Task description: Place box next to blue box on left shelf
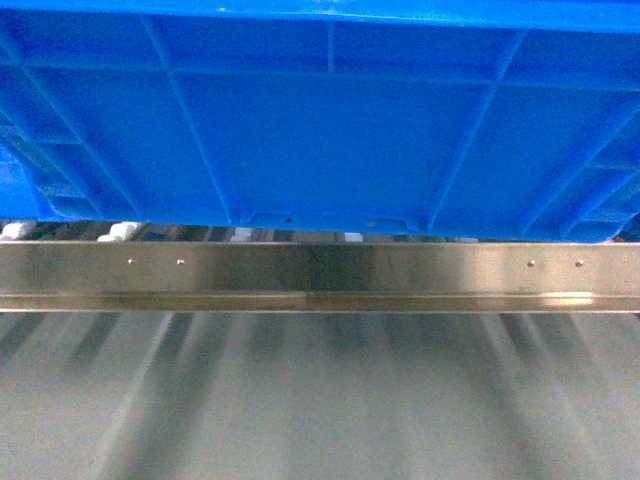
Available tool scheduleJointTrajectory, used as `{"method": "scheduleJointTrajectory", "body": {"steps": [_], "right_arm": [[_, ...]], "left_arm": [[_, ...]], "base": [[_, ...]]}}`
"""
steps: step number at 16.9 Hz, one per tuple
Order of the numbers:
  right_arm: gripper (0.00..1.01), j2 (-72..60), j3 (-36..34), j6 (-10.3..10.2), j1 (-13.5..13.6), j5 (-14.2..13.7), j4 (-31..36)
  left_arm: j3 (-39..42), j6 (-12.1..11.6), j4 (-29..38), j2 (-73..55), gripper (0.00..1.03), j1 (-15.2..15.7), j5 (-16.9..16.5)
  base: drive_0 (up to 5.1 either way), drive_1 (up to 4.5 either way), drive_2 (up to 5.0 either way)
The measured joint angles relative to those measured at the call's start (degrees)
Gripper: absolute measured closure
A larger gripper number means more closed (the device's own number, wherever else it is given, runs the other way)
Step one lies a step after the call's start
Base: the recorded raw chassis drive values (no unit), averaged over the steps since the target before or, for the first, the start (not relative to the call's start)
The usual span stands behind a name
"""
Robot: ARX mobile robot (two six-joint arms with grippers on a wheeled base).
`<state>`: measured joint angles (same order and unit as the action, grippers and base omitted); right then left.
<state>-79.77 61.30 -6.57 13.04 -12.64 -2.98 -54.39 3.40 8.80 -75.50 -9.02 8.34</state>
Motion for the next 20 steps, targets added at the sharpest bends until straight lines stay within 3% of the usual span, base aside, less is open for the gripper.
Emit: {"method": "scheduleJointTrajectory", "body": {"steps": [14, 20], "right_arm": [[0.81, 0.0, 0.0, 0.0, 0.0, 0.0, 0.0], [0.81, -0.5, 0.0, 0.0, 0.0, 0.0, 0.2]], "left_arm": [[0.0, 0.1, -0.1, 0.0, 0.95, 0.0, 0.0], [0.0, 0.0, 0.1, -0.3, 0.95, 0.0, 0.0]], "base": [[0.0, 4.35, -4.3], [0.0, 0.00, 0.0]]}}
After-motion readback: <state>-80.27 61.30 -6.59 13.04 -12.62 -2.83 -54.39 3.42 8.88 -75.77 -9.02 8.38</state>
